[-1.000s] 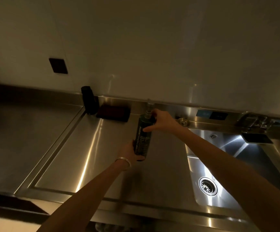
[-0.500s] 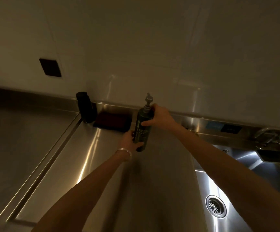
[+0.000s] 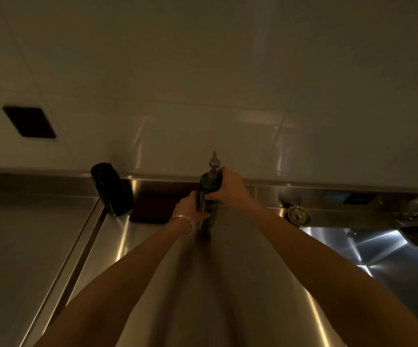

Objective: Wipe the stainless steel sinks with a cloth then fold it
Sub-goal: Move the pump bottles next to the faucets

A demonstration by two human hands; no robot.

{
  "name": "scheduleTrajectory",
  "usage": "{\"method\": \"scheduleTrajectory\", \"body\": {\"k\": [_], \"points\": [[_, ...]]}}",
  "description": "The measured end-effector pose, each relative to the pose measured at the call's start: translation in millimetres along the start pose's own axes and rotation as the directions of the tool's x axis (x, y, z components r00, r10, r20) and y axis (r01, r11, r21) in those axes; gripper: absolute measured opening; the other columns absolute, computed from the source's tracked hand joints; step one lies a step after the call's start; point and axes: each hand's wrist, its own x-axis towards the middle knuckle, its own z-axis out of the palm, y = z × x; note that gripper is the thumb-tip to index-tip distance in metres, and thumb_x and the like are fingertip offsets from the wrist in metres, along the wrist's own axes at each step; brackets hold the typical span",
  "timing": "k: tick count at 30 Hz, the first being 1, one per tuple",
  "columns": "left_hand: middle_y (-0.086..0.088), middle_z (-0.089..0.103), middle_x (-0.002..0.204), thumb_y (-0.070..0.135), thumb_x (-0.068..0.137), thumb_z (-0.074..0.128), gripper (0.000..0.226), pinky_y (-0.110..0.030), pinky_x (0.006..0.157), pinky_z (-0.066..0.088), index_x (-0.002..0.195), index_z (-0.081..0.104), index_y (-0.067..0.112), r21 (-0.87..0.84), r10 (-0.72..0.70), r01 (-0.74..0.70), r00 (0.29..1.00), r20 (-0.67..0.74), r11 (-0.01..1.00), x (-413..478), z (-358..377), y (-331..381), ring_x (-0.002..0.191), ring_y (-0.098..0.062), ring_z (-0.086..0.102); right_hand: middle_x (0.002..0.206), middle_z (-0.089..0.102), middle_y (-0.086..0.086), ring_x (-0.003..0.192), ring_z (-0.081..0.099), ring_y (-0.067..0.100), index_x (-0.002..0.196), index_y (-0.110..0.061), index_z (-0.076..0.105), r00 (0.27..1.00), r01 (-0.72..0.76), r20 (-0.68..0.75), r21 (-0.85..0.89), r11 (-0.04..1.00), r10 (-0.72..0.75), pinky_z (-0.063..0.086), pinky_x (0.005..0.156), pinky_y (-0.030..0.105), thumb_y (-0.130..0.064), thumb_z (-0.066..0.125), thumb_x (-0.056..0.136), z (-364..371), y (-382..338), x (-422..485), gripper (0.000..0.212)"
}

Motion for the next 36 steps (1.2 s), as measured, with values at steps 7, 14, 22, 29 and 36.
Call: {"method": "scheduleTrajectory", "body": {"k": [7, 14, 22, 29, 36], "points": [[-0.011, 0.062, 0.115, 0.025, 0.074, 0.076, 0.053, -0.041, 0.088, 0.048, 0.118, 0.049, 0.013, 0.029, -0.007, 0.006, 0.999, 0.052, 1.000, 51.0, 8.4, -22.8, 0.106, -0.031, 0.058, 0.120, 0.058, 0.013, 0.108, 0.057, 0.027, 0.115, -0.005, 0.048, 0.999, -0.039, 0.006, -0.030, 0.999, 0.039, 0.046, 0.086, 0.032, -0.020, 0.085, 0.066, 24.9, 12.4, 42.8, 0.064], [-0.011, 0.062, 0.116, 0.025, 0.075, 0.076, 0.055, -0.039, 0.087, 0.046, 0.122, 0.049, 0.014, 0.049, 0.018, -0.022, 0.997, 0.082, 0.999, 77.0, 12.5, -38.4, 0.108, -0.031, 0.058, 0.118, 0.058, 0.014, 0.107, 0.057, 0.027, 0.115, -0.003, 0.047, 0.998, -0.060, -0.024, -0.036, 0.998, 0.059, 0.049, 0.088, 0.038, -0.019, 0.085, 0.063, 39.3, 21.2, 58.9, 0.066], [-0.010, 0.063, 0.113, 0.028, 0.074, 0.076, 0.050, -0.040, 0.083, 0.048, 0.118, 0.053, 0.014, 0.083, 0.040, -0.045, 0.998, 0.053, 0.996, 87.3, 12.3, -43.3, 0.104, -0.031, 0.060, 0.120, 0.057, 0.015, 0.109, 0.056, 0.028, 0.118, -0.001, 0.047, 0.999, -0.028, -0.028, -0.055, 0.998, 0.027, 0.046, 0.087, 0.035, -0.019, 0.086, 0.063, 42.2, 27.8, 71.4, 0.070], [-0.011, 0.058, 0.119, 0.027, 0.076, 0.074, 0.053, -0.041, 0.088, 0.047, 0.122, 0.051, 0.012, 0.094, 0.030, -0.038, 0.996, 0.081, 0.995, 83.4, 15.9, -38.6, 0.108, -0.030, 0.056, 0.132, 0.050, 0.019, 0.121, 0.049, 0.031, 0.132, 0.002, 0.040, 1.000, -0.019, -0.017, 0.009, 1.000, 0.019, 0.039, 0.096, 0.030, -0.017, 0.085, 0.066, 41.5, 32.5, 63.0, 0.083], [-0.013, 0.052, 0.123, 0.040, 0.077, 0.070, 0.063, -0.045, 0.093, 0.044, 0.127, 0.044, 0.012, 0.357, 0.034, -0.072, 0.993, 0.110, 0.932, 44.5, 7.5, -26.9, 0.112, -0.032, 0.052, 0.149, 0.031, 0.017, 0.137, 0.032, 0.029, 0.147, -0.004, 0.021, 0.997, -0.067, -0.048, -0.070, 0.995, 0.064, 0.028, 0.112, 0.039, -0.029, 0.075, 0.078, -8.4, 60.3, 7.8, 0.091]]}}
